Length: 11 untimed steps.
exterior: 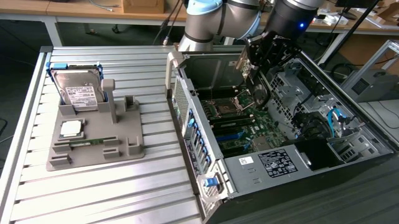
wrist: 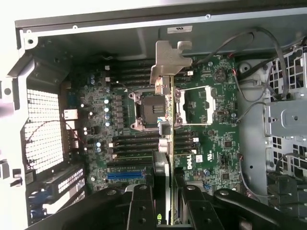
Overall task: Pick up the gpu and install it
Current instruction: 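Pick up the gpu and move the gpu toward the slot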
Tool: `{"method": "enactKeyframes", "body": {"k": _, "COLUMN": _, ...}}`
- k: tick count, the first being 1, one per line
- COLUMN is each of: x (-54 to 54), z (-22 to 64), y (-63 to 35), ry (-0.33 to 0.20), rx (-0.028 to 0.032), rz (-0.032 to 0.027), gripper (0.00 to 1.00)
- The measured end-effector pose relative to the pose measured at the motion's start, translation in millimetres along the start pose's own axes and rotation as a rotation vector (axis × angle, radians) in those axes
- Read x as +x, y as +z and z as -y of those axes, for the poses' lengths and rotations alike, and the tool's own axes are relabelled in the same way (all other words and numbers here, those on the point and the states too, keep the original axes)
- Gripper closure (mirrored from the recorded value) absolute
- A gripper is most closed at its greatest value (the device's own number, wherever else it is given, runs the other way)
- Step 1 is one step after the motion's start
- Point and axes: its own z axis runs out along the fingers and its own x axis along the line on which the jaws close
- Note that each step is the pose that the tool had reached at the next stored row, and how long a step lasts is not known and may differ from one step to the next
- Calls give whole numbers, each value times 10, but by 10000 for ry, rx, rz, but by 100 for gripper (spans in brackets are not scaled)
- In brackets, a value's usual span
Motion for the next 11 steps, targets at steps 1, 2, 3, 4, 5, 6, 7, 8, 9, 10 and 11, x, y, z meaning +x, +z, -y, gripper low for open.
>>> {"method": "enactKeyframes", "body": {"k": 1, "x": -6, "z": 1, "y": 3, "ry": 0, "rx": 1, "rz": 0, "gripper": 73}}
{"method": "enactKeyframes", "body": {"k": 2, "x": -13, "z": 1, "y": 6, "ry": 0, "rx": 1, "rz": 0, "gripper": 73}}
{"method": "enactKeyframes", "body": {"k": 3, "x": -19, "z": 2, "y": 8, "ry": 0, "rx": 1, "rz": 0, "gripper": 73}}
{"method": "enactKeyframes", "body": {"k": 4, "x": -25, "z": 3, "y": 11, "ry": 0, "rx": 2, "rz": 0, "gripper": 73}}
{"method": "enactKeyframes", "body": {"k": 5, "x": -31, "z": 4, "y": 14, "ry": 0, "rx": 2, "rz": 0, "gripper": 73}}
{"method": "enactKeyframes", "body": {"k": 6, "x": -37, "z": 5, "y": 16, "ry": 0, "rx": 3, "rz": 0, "gripper": 73}}
{"method": "enactKeyframes", "body": {"k": 7, "x": -43, "z": 6, "y": 19, "ry": 0, "rx": 3, "rz": 0, "gripper": 73}}
{"method": "enactKeyframes", "body": {"k": 8, "x": -48, "z": 6, "y": 21, "ry": -1, "rx": 4, "rz": 0, "gripper": 73}}
{"method": "enactKeyframes", "body": {"k": 9, "x": -52, "z": 7, "y": 24, "ry": 0, "rx": 4, "rz": 0, "gripper": 73}}
{"method": "enactKeyframes", "body": {"k": 10, "x": -56, "z": 8, "y": 26, "ry": 0, "rx": 4, "rz": 0, "gripper": 73}}
{"method": "enactKeyframes", "body": {"k": 11, "x": -61, "z": 9, "y": 28, "ry": 0, "rx": 5, "rz": 1, "gripper": 73}}
